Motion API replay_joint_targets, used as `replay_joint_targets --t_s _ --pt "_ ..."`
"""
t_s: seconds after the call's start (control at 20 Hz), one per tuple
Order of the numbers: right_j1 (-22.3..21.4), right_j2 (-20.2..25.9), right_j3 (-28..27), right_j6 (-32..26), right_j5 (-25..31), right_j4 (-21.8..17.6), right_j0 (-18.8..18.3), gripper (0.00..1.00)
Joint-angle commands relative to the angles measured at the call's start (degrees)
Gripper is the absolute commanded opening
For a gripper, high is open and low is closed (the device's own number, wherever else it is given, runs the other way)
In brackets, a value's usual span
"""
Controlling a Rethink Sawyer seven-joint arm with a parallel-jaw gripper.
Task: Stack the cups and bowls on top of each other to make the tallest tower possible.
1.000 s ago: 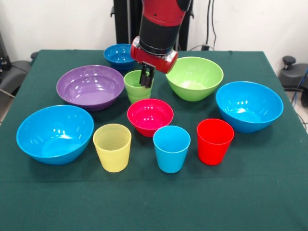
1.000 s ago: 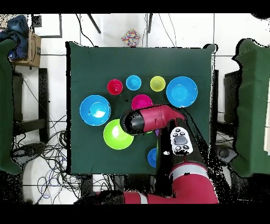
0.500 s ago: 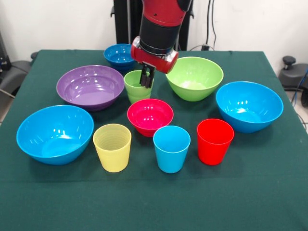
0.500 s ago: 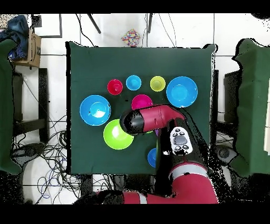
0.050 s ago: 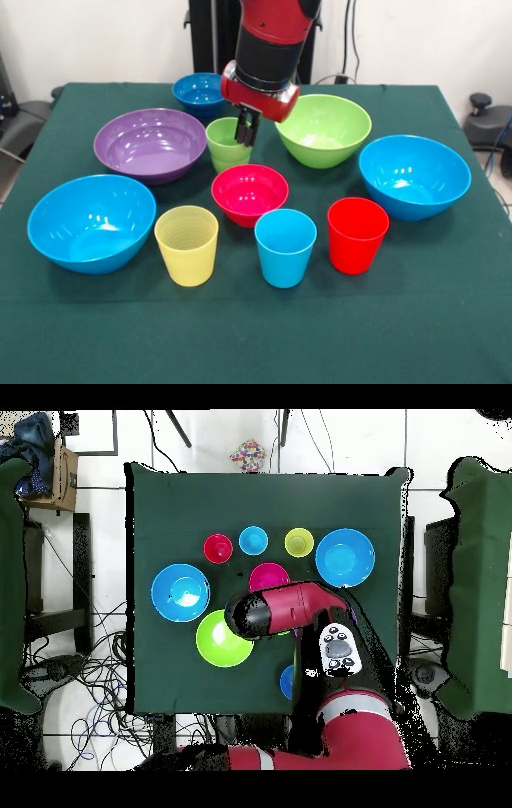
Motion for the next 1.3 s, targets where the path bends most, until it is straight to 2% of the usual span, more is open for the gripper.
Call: replay_joint_targets --t_s 0.05,0.35,0.4,0.85,1.05,1.15,1.3 --pt "2.3 2.8 -2.8 -3.3 1.2 -1.8 1.6 0.00" --pt "2.1 3.1 -1.9 -3.2 -0.7 -1.9 1.0 0.00" --pt "2.1 3.3 -1.8 -3.5 0.0 -1.7 0.9 1.00" --pt "2.2 3.2 -2.0 -3.8 0.8 -1.6 0.9 1.00" --pt "2.1 2.7 -2.5 -2.8 4.0 -0.1 1.4 1.00" --pt "2.4 1.8 -3.5 -0.8 0.6 -1.0 2.2 1.00" --pt "3.3 3.1 -2.5 -2.4 3.4 0.5 1.1 1.00"
